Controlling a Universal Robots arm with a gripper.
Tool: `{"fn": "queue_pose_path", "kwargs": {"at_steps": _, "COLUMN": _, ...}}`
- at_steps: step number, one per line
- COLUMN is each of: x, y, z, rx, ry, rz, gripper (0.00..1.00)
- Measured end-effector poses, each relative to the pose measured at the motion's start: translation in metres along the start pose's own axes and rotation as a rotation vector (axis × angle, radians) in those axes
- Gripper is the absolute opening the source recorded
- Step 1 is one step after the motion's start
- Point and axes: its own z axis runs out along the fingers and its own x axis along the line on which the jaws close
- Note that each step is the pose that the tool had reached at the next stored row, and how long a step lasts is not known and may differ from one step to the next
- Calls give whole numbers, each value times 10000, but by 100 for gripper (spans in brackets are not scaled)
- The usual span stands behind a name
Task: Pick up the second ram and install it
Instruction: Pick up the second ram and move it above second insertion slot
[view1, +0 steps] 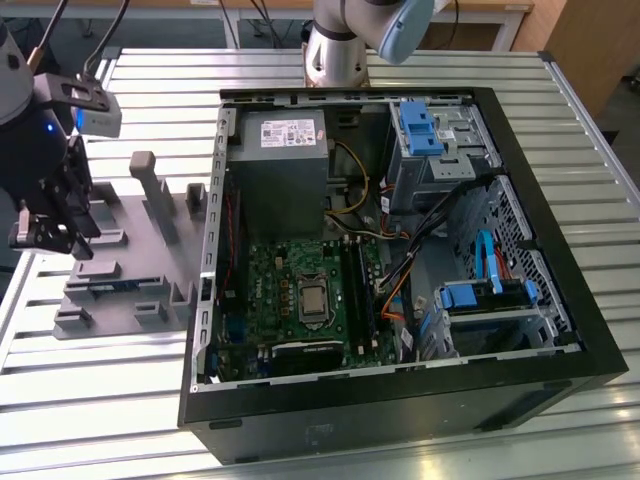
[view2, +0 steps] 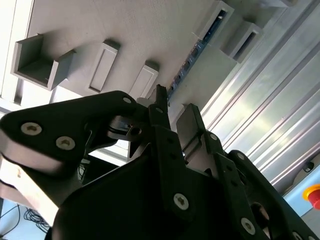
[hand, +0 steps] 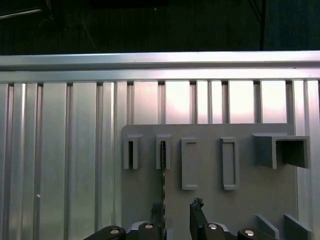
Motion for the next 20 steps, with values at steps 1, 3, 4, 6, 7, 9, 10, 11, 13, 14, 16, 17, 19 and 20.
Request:
{"fn": "queue_pose_path", "kwargs": {"at_steps": 1, "x": 6, "y": -1, "z": 17, "rx": 0, "ry": 0, "rz": -2, "gripper": 36}}
{"fn": "queue_pose_path", "kwargs": {"at_steps": 3, "x": 17, "y": 0, "z": 46, "rx": 6, "ry": 1, "rz": 0, "gripper": 36}}
{"fn": "queue_pose_path", "kwargs": {"at_steps": 4, "x": 22, "y": -1, "z": 57, "rx": 10, "ry": 1, "rz": 1, "gripper": 36}}
{"fn": "queue_pose_path", "kwargs": {"at_steps": 6, "x": 27, "y": -1, "z": 82, "rx": 20, "ry": 0, "rz": 2, "gripper": 36}}
{"fn": "queue_pose_path", "kwargs": {"at_steps": 7, "x": 28, "y": -1, "z": 96, "rx": 26, "ry": 0, "rz": 2, "gripper": 36}}
{"fn": "queue_pose_path", "kwargs": {"at_steps": 9, "x": 29, "y": -2, "z": 133, "rx": 33, "ry": -1, "rz": 0, "gripper": 36}}
{"fn": "queue_pose_path", "kwargs": {"at_steps": 10, "x": 29, "y": -3, "z": 151, "rx": 33, "ry": 0, "rz": -1, "gripper": 36}}
{"fn": "queue_pose_path", "kwargs": {"at_steps": 11, "x": 33, "y": -4, "z": 169, "rx": 35, "ry": 0, "rz": -1, "gripper": 36}}
{"fn": "queue_pose_path", "kwargs": {"at_steps": 13, "x": 43, "y": -3, "z": 201, "rx": 39, "ry": 0, "rz": -2, "gripper": 36}}
{"fn": "queue_pose_path", "kwargs": {"at_steps": 14, "x": 49, "y": -4, "z": 216, "rx": 39, "ry": 2, "rz": -4, "gripper": 36}}
{"fn": "queue_pose_path", "kwargs": {"at_steps": 16, "x": 56, "y": -4, "z": 249, "rx": 45, "ry": -1, "rz": -9, "gripper": 36}}
{"fn": "queue_pose_path", "kwargs": {"at_steps": 17, "x": 57, "y": -4, "z": 261, "rx": 45, "ry": 0, "rz": -10, "gripper": 36}}
{"fn": "queue_pose_path", "kwargs": {"at_steps": 19, "x": 58, "y": -4, "z": 270, "rx": 44, "ry": 1, "rz": -12, "gripper": 36}}
{"fn": "queue_pose_path", "kwargs": {"at_steps": 20, "x": 58, "y": -4, "z": 270, "rx": 43, "ry": 2, "rz": -14, "gripper": 36}}
